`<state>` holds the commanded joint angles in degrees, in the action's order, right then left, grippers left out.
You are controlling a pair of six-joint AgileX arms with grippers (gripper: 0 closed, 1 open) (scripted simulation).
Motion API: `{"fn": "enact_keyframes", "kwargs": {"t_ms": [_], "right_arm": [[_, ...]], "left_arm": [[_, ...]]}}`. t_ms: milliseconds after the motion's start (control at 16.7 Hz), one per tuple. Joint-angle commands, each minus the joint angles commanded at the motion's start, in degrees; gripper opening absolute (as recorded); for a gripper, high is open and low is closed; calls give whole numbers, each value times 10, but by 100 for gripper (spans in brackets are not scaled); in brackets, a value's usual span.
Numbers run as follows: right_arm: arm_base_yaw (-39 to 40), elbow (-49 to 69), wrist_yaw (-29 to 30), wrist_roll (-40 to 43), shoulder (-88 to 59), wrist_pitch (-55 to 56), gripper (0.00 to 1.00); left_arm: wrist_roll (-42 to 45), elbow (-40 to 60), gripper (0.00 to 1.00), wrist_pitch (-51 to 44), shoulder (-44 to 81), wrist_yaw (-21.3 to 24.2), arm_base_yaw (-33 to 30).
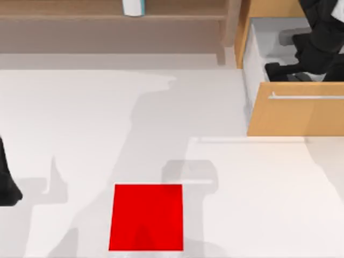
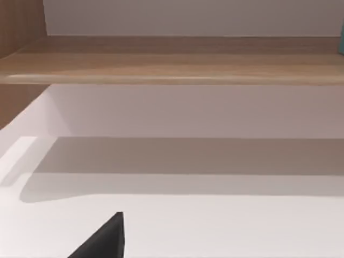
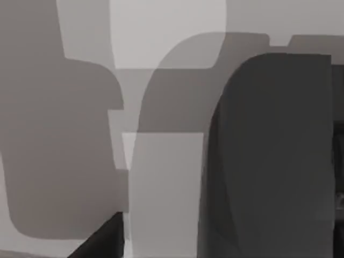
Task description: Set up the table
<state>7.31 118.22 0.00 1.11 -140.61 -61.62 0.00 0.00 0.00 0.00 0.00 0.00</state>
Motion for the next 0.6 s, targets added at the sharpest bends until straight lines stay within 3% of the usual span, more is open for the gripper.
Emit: {"fn": "enact_keyframes", "kwargs": {"t_ms": [600], "right_arm": [[0, 0, 0, 0, 0, 0, 25]], "left_arm": [[0, 0, 100, 0, 0, 0, 0]]}}
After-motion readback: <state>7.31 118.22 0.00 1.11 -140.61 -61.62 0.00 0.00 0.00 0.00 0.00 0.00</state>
